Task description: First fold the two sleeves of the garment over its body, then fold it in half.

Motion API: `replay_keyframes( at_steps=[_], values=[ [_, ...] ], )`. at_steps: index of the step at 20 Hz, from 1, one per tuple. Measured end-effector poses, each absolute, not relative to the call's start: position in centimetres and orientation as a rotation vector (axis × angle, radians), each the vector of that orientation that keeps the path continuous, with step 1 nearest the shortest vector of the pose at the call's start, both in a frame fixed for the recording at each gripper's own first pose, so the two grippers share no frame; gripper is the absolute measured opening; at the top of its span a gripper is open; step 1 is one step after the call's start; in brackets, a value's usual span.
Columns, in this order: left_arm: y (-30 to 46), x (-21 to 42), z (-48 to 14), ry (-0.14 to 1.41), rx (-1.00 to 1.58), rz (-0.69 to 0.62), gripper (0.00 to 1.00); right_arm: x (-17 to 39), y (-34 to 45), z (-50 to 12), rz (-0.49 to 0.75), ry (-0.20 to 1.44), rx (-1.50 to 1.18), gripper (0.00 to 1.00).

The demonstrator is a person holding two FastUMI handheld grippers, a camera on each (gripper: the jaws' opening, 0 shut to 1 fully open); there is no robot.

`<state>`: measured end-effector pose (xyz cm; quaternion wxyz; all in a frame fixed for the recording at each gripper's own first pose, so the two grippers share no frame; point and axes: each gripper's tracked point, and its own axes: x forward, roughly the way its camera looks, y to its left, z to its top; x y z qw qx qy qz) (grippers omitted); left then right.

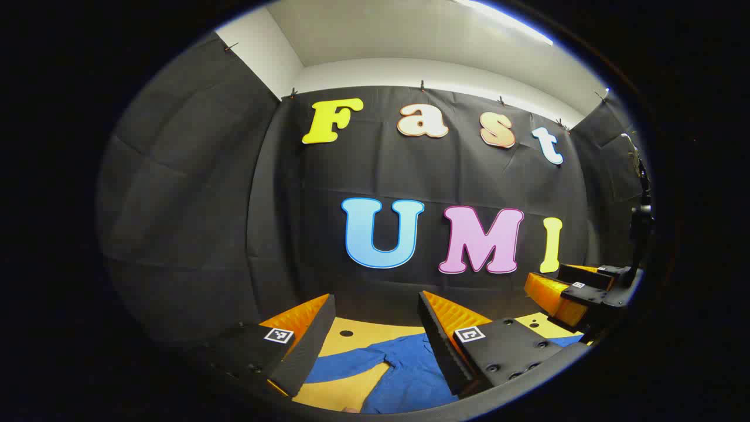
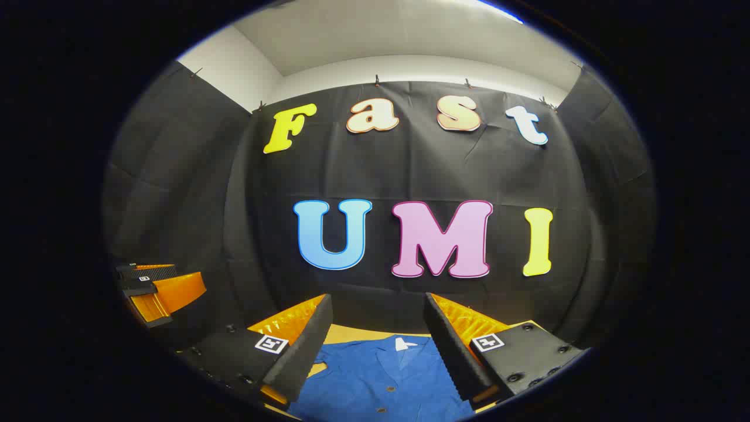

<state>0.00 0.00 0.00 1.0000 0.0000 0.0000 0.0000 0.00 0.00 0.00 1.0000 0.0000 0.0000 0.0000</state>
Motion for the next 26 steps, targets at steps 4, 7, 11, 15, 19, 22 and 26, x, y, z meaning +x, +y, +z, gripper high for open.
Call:
replay_keyframes(
  at_steps=[4, 7, 11, 15, 19, 22, 26],
  values=[
    [-1.4, 0.7, -0.8, 0.017, -0.009, -0.039, 0.82, -0.6, -1.7, -0.7, -0.046, 0.021, 0.001, 0.98],
    [-2.5, 1.1, -1.6, 0.034, -0.004, -0.065, 0.82, -0.9, -3.1, -0.7, -0.084, 0.02, 0.005, 0.93],
    [-3.7, 1.7, -1.6, 0.034, -0.001, -0.085, 0.82, -1.1, -4.1, -1.1, -0.109, 0.032, 0.006, 0.93],
    [-4.3, 2.0, -2.0, 0.035, 0.001, -0.097, 0.82, -1.3, -4.8, -1.1, -0.122, 0.034, -0.003, 0.93],
    [-5.0, 2.6, -2.8, 0.051, 0.005, -0.107, 0.82, -1.4, -5.8, -1.4, -0.142, 0.036, -0.007, 0.93],
    [-5.1, 2.9, -3.0, 0.054, 0.005, -0.109, 0.84, -1.3, -6.6, -2.0, -0.158, 0.05, -0.004, 0.93],
    [-5.5, 3.3, -3.5, 0.063, 0.008, -0.116, 0.82, -1.4, -7.6, -2.8, -0.181, 0.063, -0.009, 0.95]
  ],
)
